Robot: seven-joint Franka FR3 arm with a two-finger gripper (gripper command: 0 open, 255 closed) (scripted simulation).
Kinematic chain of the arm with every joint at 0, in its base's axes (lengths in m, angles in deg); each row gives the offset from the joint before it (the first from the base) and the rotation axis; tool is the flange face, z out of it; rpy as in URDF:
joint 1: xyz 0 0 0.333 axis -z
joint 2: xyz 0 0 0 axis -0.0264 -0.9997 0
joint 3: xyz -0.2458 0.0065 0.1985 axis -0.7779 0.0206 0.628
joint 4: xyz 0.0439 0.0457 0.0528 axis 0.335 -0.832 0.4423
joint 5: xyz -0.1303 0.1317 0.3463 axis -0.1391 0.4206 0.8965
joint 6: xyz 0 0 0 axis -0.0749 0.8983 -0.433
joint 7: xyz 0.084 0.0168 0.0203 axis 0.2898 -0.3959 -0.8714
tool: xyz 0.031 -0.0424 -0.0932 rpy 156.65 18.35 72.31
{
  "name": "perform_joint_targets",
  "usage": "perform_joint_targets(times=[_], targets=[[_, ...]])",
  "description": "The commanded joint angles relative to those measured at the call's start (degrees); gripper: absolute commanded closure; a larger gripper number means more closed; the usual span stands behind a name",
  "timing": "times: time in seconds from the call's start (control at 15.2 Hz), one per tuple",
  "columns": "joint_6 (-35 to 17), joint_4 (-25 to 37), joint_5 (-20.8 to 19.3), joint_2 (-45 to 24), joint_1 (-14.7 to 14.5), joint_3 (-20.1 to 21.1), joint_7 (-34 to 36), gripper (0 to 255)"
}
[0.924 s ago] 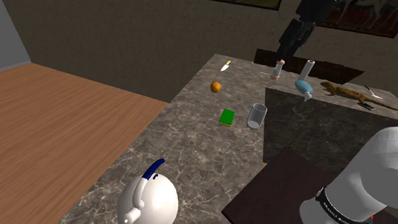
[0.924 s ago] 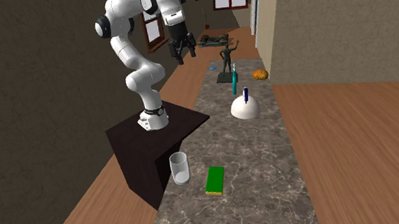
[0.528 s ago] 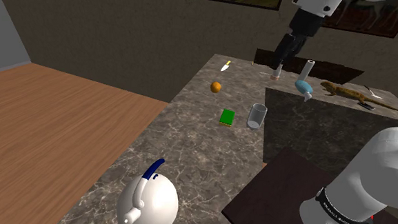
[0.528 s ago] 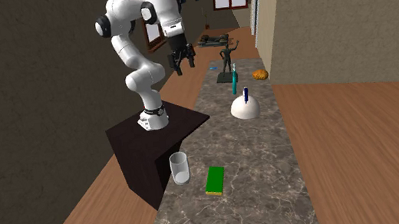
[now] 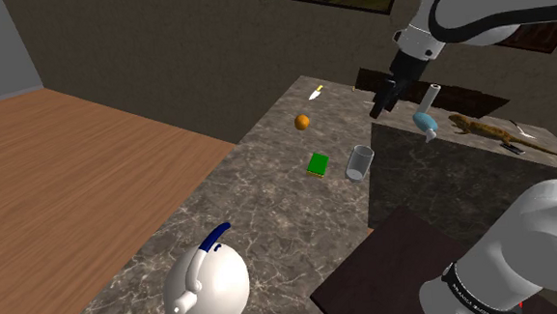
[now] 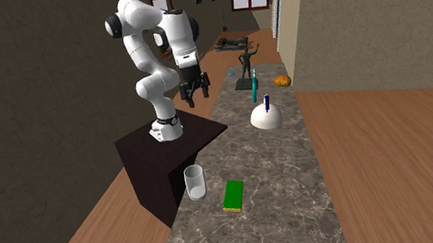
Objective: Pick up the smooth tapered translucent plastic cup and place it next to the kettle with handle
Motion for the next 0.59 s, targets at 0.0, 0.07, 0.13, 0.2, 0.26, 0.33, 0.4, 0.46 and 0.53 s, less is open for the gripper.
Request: perform_joint_targets(times=[0.0, 0.07, 0.13, 0.2, 0.26, 0.33, 0.4, 0.46, 0.53], targets=[[-3.33, -0.96, -0.72, -2.61, 0.44, -1.25, -1.33, 0], [-4.87, -1.22, -1.07, -4.05, 0.69, -1.98, -2.1, 0], [-6.41, -1.4, -1.38, -5.56, 0.92, -2.72, -2.87, 0], [-7.95, -1.51, -1.65, -7.14, 1.14, -3.46, -3.66, 0], [-9.48, -1.55, -1.88, -8.77, 1.35, -4.2, -4.45, 0], [-11.0, -1.52, -2.05, -10.47, 1.54, -4.95, -5.27, 0], [-12.51, -1.42, -2.16, -12.23, 1.71, -5.7, -6.1, 0], [-14.01, -1.25, -2.21, -14.04, 1.86, -6.44, -6.95, 0], [-15.48, -1.0, -2.18, -15.9, 2.0, -7.18, -7.84, 0]])
